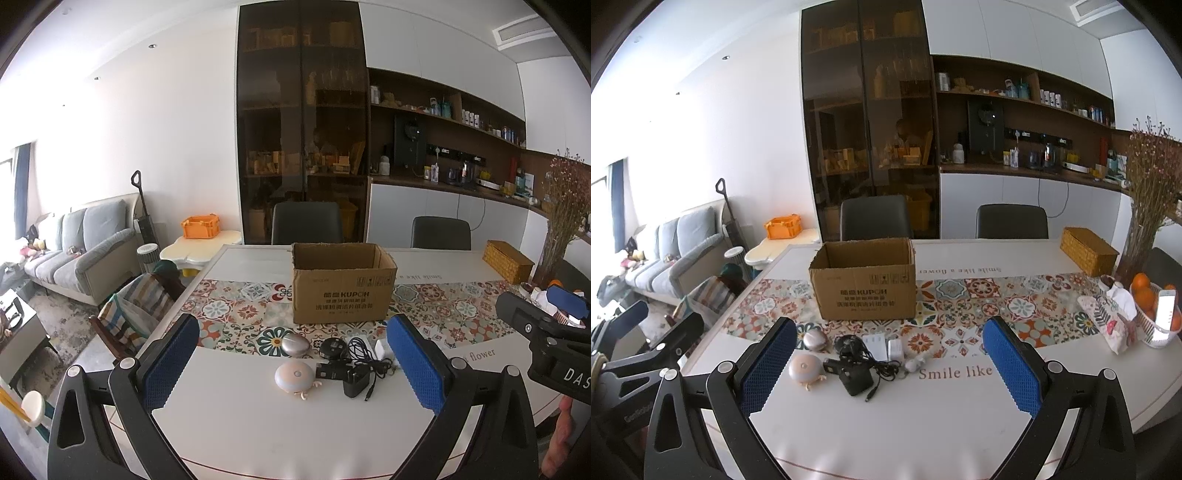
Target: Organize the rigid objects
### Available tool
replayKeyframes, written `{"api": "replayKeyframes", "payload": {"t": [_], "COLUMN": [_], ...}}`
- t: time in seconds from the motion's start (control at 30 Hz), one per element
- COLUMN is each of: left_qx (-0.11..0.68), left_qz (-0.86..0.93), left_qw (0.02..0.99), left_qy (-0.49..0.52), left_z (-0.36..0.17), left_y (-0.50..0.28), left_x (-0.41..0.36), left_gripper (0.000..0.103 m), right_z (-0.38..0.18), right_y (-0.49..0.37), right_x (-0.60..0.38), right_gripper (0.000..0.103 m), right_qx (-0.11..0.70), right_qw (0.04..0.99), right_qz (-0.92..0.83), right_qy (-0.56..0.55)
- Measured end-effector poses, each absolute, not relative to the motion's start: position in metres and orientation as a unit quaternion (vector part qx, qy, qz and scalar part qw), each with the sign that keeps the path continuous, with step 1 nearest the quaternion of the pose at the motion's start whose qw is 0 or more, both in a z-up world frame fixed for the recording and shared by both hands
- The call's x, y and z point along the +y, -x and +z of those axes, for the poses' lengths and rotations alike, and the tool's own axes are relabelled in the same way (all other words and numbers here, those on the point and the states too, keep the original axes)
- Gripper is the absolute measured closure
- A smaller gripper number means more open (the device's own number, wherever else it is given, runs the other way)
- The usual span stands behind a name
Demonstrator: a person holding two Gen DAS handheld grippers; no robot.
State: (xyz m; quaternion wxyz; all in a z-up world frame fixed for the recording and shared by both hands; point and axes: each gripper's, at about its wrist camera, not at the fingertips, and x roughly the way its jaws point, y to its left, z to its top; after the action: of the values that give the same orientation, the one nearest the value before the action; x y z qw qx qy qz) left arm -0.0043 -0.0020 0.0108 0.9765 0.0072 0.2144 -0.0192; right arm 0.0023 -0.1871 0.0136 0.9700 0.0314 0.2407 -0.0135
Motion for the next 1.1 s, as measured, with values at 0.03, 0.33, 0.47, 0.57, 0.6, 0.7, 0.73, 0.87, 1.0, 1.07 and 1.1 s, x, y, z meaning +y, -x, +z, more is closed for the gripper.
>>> {"api": "replayKeyframes", "payload": {"t": [0.03, 0.33, 0.47, 0.57, 0.6, 0.7, 0.73, 0.87, 1.0, 1.07, 1.1], "left_qx": [0.215, 0.218, 0.218, 0.218, 0.217, 0.218, 0.218, 0.217, 0.217, 0.217, 0.217], "left_qz": [-0.019, -0.021, -0.022, -0.021, -0.021, -0.020, -0.021, -0.020, -0.019, -0.017, -0.017], "left_qw": [0.977, 0.976, 0.976, 0.976, 0.976, 0.976, 0.976, 0.976, 0.976, 0.976, 0.976], "left_qy": [-0.008, -0.009, -0.010, -0.011, -0.011, -0.011, -0.012, -0.012, -0.013, -0.012, -0.012], "left_z": [0.0116, 0.0123, 0.0130, 0.0128, 0.0131, 0.0130, 0.0129, 0.0134, 0.0142, 0.0142, 0.0144], "left_y": [0.0038, 0.0025, 0.0019, 0.0018, 0.0014, 0.0009, 0.0010, 0.0005, -0.0011, -0.0019, -0.0029], "left_x": [-0.0015, -0.0006, -0.0013, -0.0019, -0.0017, -0.0025, -0.0027, -0.0032, -0.0035, -0.0033, -0.0028], "left_gripper": [0.000, 0.000, 0.000, 0.000, 0.000, 0.000, 0.000, 0.000, 0.000, 0.000, 0.000], "right_z": [0.0142, 0.0130, 0.0128, 0.0126, 0.0123, 0.0125, 0.0121, 0.0115, 0.0106, 0.0094, 0.0095], "right_y": [-0.0023, 0.0011, 0.0014, 0.0017, 0.0014, 0.0015, 0.0016, 0.0021, 0.0017, 0.0010, 0.0008], "right_x": [-0.1870, -0.1895, -0.1901, -0.1896, -0.1893, -0.1904, -0.1907, -0.1920, -0.1920, -0.1921, -0.1920], "right_gripper": [0.002, 0.002, 0.002, 0.002, 0.002, 0.002, 0.002, 0.002, 0.002, 0.002, 0.002], "right_qx": [0.240, 0.239, 0.240, 0.239, 0.238, 0.239, 0.239, 0.240, 0.240, 0.241, 0.241], "right_qw": [0.970, 0.970, 0.970, 0.970, 0.971, 0.970, 0.971, 0.970, 0.970, 0.970, 0.970], "right_qz": [-0.013, -0.013, -0.012, -0.012, -0.013, -0.011, -0.011, -0.009, -0.008, -0.006, -0.006], "right_qy": [-0.031, -0.030, -0.031, -0.031, -0.031, -0.031, -0.031, -0.031, -0.032, -0.031, -0.031]}}
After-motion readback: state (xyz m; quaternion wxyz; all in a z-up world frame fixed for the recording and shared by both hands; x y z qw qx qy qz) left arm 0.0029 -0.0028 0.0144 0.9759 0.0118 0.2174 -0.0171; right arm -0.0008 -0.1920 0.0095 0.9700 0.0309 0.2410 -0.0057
